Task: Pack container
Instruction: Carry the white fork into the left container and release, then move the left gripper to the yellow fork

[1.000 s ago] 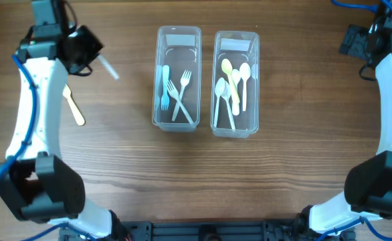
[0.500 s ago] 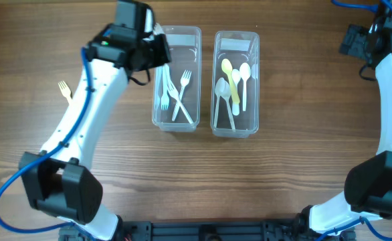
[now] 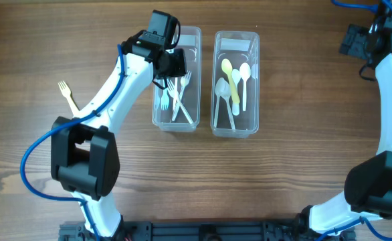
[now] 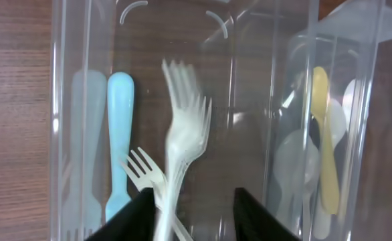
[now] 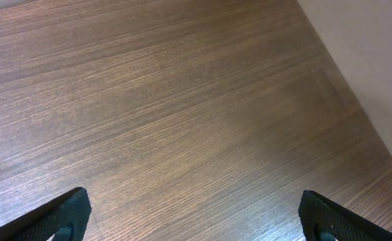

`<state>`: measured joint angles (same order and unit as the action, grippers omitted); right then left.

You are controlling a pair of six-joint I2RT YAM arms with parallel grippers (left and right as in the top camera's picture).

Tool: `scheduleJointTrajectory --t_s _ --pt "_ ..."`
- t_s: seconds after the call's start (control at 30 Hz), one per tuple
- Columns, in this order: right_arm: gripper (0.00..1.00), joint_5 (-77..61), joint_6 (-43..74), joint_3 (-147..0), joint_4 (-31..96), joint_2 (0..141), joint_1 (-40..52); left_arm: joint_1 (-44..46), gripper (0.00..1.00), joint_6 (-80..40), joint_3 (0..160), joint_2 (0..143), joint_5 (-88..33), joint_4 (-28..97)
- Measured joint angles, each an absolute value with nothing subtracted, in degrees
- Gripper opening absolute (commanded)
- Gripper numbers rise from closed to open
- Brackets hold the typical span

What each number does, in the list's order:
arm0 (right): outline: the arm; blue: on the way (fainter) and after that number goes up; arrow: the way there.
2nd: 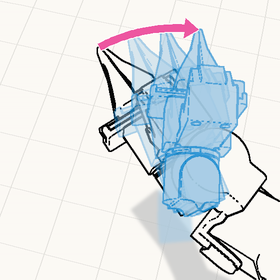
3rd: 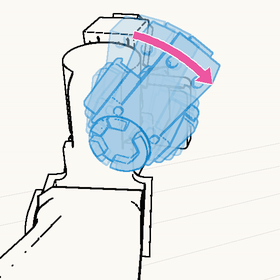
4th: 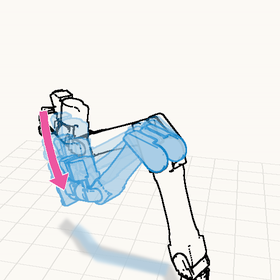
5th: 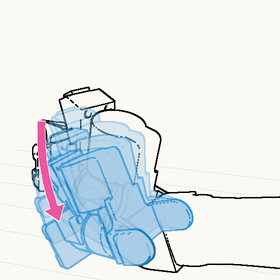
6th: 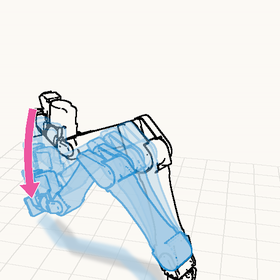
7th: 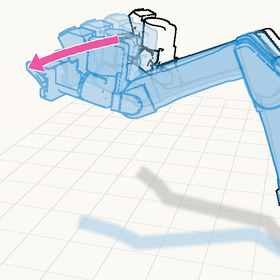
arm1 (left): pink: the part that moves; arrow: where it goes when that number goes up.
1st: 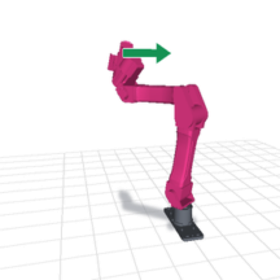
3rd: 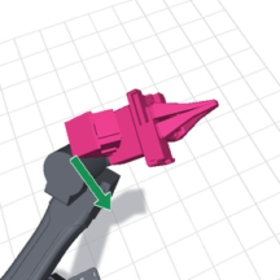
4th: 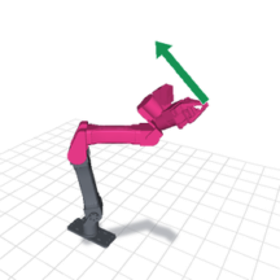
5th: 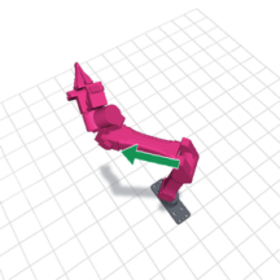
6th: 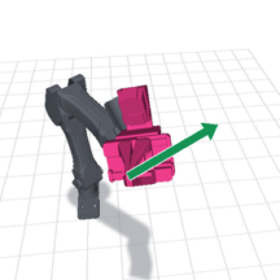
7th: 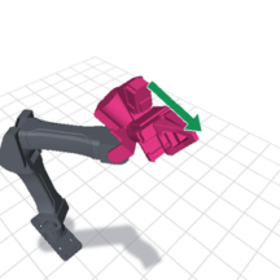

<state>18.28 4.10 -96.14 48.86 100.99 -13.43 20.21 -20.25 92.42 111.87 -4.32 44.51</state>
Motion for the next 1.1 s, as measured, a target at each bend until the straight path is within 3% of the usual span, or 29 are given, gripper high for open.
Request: scheduleJointTrajectory --t_s 0.47,0.73,1.1 --pt "1.0 18.28 4.1 -96.14 48.88 100.99 -13.43 18.37 0.47 -20.23 92.42 105.71 -0.21 46.76" --pt "1.0 18.28 4.1 -96.14 48.86 100.99 -13.43 7.05 0.56 -21.91 92.66 98.94 8.78 58.39" --pt "1.0 18.28 4.1 -96.14 48.86 100.99 -13.43 -10.13 0.52 -23.7 92.64 99.59 10.96 61.98"
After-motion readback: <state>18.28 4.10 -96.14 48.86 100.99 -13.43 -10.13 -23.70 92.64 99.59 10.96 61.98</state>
